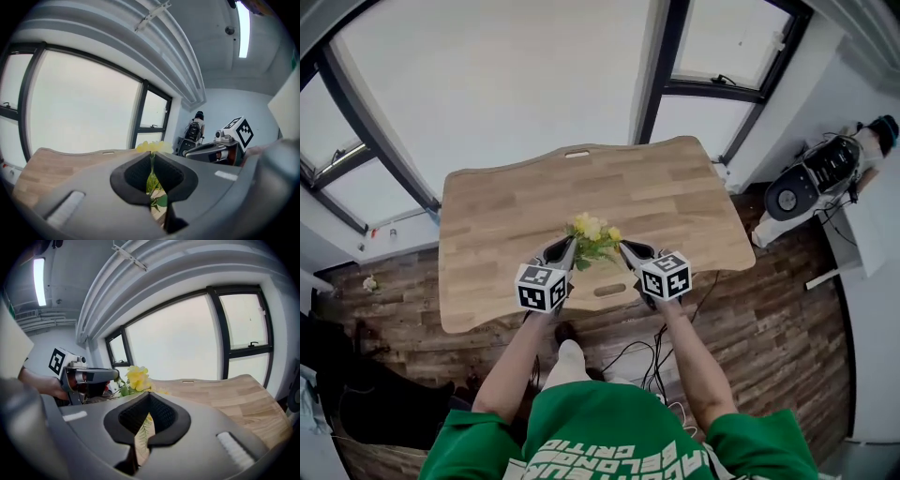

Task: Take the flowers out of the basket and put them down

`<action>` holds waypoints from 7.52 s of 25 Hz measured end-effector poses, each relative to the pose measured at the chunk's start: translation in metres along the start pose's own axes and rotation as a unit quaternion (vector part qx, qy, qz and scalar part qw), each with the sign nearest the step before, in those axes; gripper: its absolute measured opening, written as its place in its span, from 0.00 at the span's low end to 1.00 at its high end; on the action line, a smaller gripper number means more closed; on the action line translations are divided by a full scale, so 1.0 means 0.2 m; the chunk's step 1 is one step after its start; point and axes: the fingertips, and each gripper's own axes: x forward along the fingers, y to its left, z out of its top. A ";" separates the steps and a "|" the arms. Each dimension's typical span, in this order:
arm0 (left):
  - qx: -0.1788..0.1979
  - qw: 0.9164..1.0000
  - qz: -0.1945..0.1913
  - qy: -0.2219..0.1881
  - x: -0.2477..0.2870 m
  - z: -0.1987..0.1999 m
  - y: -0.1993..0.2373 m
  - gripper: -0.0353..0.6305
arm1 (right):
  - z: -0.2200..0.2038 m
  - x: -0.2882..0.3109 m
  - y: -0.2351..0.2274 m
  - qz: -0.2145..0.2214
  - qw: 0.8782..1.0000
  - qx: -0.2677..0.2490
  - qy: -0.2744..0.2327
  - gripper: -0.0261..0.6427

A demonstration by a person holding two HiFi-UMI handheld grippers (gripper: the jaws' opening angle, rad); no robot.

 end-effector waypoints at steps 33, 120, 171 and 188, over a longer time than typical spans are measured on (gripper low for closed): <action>-0.009 0.990 -0.107 0.088 0.76 -0.15 0.64 0.11 | 0.06 0.76 -0.40 -0.086 0.993 0.073 0.042 0.05; -0.010 0.977 -0.085 0.196 1.02 -0.70 0.85 0.13 | -0.25 0.89 -0.69 -0.084 0.983 0.112 0.122 0.05; -0.025 0.998 0.020 0.056 0.10 -0.38 0.38 0.08 | -0.20 0.26 -0.30 0.048 0.998 0.025 0.045 0.05; -0.031 0.998 0.038 0.051 0.02 -0.40 0.34 0.08 | -0.22 0.24 -0.26 0.072 0.996 0.014 0.047 0.05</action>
